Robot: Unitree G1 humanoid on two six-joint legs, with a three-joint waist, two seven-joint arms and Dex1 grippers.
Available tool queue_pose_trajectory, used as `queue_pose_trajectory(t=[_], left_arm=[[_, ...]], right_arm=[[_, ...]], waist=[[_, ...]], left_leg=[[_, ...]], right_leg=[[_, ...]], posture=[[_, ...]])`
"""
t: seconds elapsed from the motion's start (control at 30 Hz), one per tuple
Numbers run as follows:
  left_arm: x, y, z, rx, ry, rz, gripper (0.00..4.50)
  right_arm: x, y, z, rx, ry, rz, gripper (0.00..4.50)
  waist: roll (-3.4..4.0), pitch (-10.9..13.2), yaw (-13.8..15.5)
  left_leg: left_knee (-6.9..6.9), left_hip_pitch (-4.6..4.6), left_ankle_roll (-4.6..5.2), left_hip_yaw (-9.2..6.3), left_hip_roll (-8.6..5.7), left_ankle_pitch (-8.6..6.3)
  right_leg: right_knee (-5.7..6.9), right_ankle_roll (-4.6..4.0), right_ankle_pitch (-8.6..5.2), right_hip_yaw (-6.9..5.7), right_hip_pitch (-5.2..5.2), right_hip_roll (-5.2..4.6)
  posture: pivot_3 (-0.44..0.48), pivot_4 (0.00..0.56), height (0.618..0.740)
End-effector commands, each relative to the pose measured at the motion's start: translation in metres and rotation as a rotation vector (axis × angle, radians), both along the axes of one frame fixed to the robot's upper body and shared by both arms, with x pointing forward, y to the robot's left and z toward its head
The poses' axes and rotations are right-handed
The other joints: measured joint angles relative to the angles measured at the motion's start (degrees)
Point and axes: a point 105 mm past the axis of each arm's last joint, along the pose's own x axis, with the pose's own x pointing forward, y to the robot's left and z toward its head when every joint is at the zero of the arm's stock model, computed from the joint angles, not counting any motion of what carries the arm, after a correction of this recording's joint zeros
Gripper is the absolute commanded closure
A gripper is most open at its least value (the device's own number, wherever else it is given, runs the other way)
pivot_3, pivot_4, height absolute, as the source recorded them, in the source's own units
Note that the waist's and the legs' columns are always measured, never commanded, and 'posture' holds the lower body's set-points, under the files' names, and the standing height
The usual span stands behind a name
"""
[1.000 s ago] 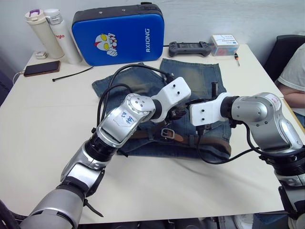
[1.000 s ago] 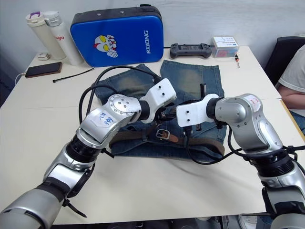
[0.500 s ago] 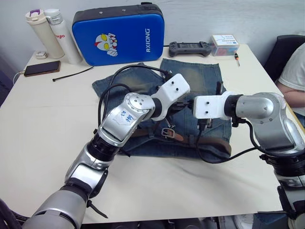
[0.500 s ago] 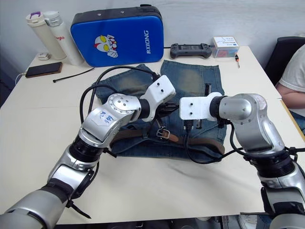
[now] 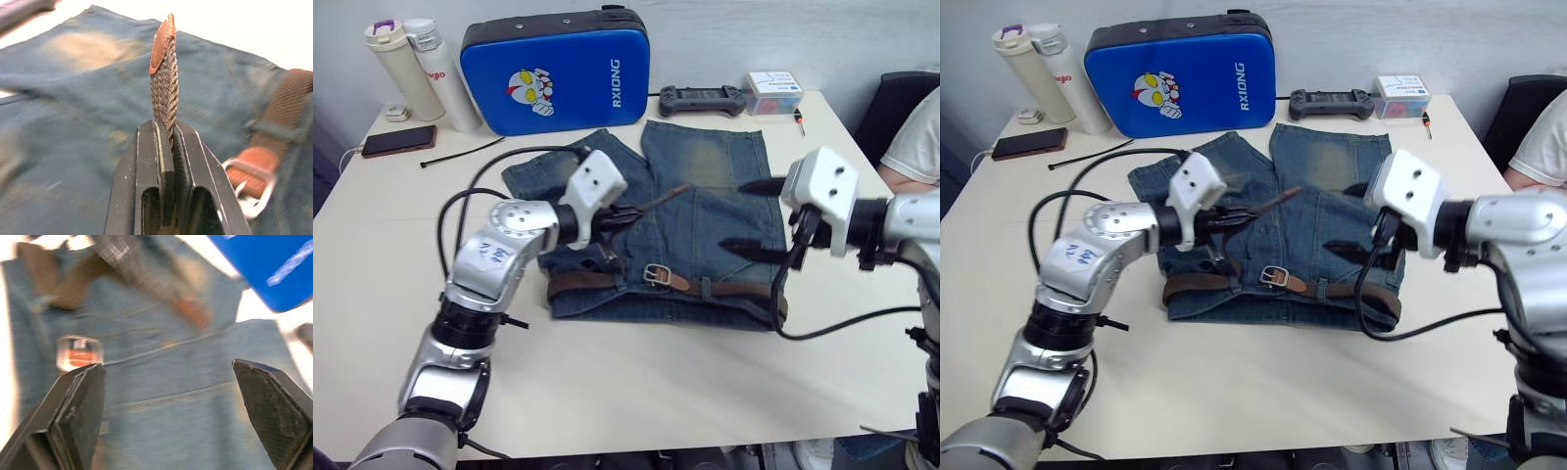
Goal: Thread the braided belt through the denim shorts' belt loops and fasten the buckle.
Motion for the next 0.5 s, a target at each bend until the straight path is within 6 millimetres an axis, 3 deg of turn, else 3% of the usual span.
queue_pose_trajectory(t=[0.03, 0.13, 0.27, 0.5], left_arm=[[-0.011, 0.026, 0.014, -0.011, -0.119, -0.019, 4.5], [-0.019, 0.041, 0.005, 0.033, -0.139, -0.04, 4.5], [-0.024, 0.054, -0.011, 0.08, -0.094, -0.037, 4.5], [-0.019, 0.061, -0.015, 0.088, -0.086, 0.006, 4.5]], right_arm=[[-0.026, 0.035, -0.031, 0.027, 0.153, 0.132, 0.11], [-0.022, 0.049, -0.051, 0.009, 0.166, 0.114, 0.11], [-0.004, 0.049, -0.077, -0.042, 0.147, 0.03, 0.11], [0.01, 0.056, -0.095, -0.076, 0.095, -0.01, 0.11]], waist=[[-0.02, 0.0, -0.1], [-0.04, 0.0, -0.2], [-0.06, 0.0, 0.2], [-0.06, 0.0, 0.5]], left_leg=[[0.0, 0.01, 0.01, -0.01, 0.0, -0.01], [-0.08, 0.02, 0.0, 0.0, 0.03, -0.01], [0.04, 0.0, 0.06, -0.05, -0.02, -0.04], [0.05, -0.02, 0.1, -0.06, -0.03, -0.07]], right_leg=[[0.0, 0.0, 0.0, 0.0, 0.02, 0.0], [-0.01, 0.0, 0.0, 0.01, -0.01, 0.02], [-0.25, 0.0, 0.0, -0.03, 0.02, -0.05], [-0.31, 0.0, 0.0, -0.05, 0.04, -0.04]], posture=[[0.0, 0.15, 0.74], [0.0, 0.15, 0.74], [0.0, 0.15, 0.74], [0.0, 0.15, 0.74]])
